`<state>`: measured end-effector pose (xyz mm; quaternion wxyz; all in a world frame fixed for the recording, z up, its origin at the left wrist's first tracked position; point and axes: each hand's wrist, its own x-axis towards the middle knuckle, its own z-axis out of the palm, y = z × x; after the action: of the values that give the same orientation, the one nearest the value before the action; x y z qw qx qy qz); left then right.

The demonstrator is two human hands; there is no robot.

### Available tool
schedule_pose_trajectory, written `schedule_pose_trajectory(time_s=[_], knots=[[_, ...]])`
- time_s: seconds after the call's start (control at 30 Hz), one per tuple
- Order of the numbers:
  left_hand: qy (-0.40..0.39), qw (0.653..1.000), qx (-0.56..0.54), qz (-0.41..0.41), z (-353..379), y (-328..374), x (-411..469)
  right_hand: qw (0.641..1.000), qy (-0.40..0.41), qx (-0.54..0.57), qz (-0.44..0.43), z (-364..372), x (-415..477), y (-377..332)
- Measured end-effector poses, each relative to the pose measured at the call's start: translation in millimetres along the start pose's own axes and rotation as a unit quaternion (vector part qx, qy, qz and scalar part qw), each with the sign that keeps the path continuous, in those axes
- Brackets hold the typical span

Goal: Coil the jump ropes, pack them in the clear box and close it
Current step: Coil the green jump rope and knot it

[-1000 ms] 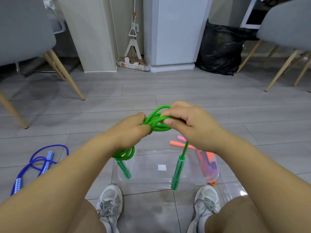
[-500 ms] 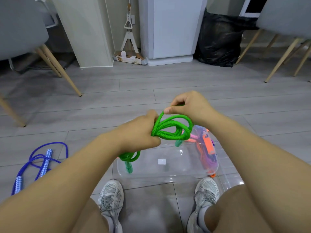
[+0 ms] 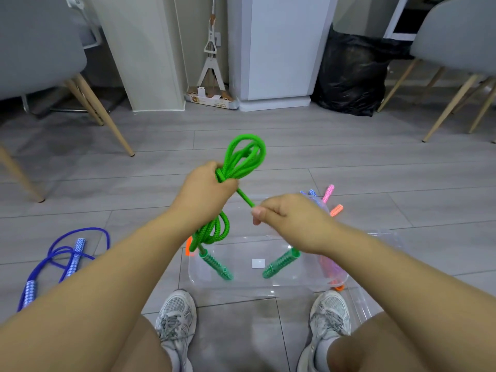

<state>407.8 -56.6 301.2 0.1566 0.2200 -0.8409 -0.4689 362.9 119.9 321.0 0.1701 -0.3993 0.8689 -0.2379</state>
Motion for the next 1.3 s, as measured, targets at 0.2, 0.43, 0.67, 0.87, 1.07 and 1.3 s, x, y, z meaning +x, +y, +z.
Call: schedule_pose_trajectory(time_s=[0.2,0.43,0.67,0.87,1.07,1.3], knots=[[-0.06,0.987,0.149,-0.013,1.3,-4.3,-3.6,0.997,-0.036,-0.034,-0.051,-4.7,-16.3,-8.1],[-0.218,0.956,0.197,-0.016,-8.2,3.1,-14.1,0.979,0.088,-0.034,-0.183,-24.2,0.5,-5.8],[-0.278,0.89,0.334,0.139,9.6,19.7,-32.3,0.975,0.118,-0.013,-0.189,-33.7,32.0,-4.4],[-0.238,0.948,0.156,0.141,-5.2,21.8,-28.8,0.986,0.105,0.121,-0.054,-37.7,42.5,21.2],[-0.12,0.982,-0.131,0.067,-8.8,22.7,-21.9,0.991,0.054,0.119,-0.019,-15.3,26.0,11.9],[0.008,0.996,-0.094,-0.005,-1.5,7.2,-8.8,0.999,-0.007,-0.016,-0.035,-2.5,1.7,-10.8]])
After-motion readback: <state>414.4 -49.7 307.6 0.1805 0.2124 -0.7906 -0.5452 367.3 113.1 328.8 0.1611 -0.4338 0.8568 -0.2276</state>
